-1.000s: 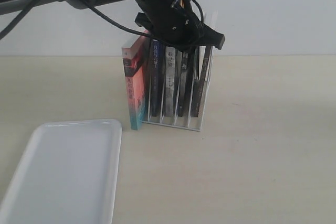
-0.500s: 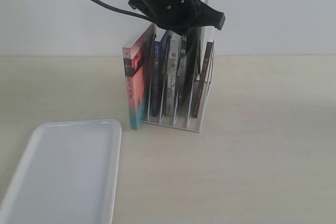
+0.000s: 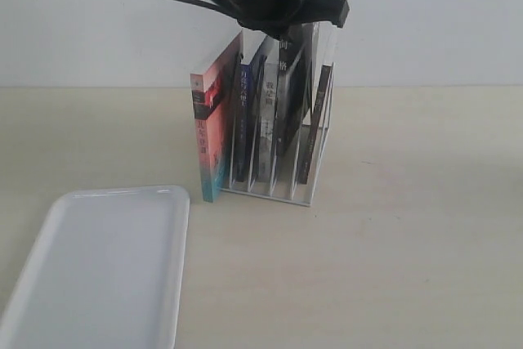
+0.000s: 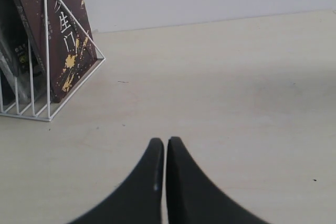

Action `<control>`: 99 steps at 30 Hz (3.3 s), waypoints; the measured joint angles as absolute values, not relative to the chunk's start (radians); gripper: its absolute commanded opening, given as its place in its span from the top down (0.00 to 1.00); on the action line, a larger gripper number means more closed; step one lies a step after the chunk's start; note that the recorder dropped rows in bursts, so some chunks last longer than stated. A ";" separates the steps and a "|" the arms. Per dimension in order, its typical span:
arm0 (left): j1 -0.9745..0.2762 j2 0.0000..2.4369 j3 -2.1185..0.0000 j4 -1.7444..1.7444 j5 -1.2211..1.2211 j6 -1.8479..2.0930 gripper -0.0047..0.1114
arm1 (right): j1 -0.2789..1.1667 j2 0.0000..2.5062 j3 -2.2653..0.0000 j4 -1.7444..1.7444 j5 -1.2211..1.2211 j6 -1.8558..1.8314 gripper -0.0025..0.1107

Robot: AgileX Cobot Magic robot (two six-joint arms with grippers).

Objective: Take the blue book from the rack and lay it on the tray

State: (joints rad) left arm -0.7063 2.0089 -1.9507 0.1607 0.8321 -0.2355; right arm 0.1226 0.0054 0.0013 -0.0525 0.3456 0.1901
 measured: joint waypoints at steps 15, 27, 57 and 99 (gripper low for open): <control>-0.706 1.986 -2.015 0.161 0.885 -0.236 0.92 | 0.123 0.005 0.001 -0.052 0.346 0.190 0.97; -0.706 1.984 -2.023 0.161 0.903 -0.236 0.92 | 0.123 0.005 0.001 -0.052 0.346 0.190 0.97; -0.706 1.948 -2.023 0.161 0.915 -0.236 0.92 | 0.123 0.005 0.001 -0.052 0.346 0.190 0.97; -0.706 2.111 -2.023 0.130 0.873 -0.319 0.57 | 0.123 0.005 0.001 -0.052 0.346 0.190 0.97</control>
State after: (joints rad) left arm -0.7063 2.1111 -2.0229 0.1305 0.8729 -0.3194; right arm 0.1226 0.0054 0.0013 -0.0525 0.3456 0.1901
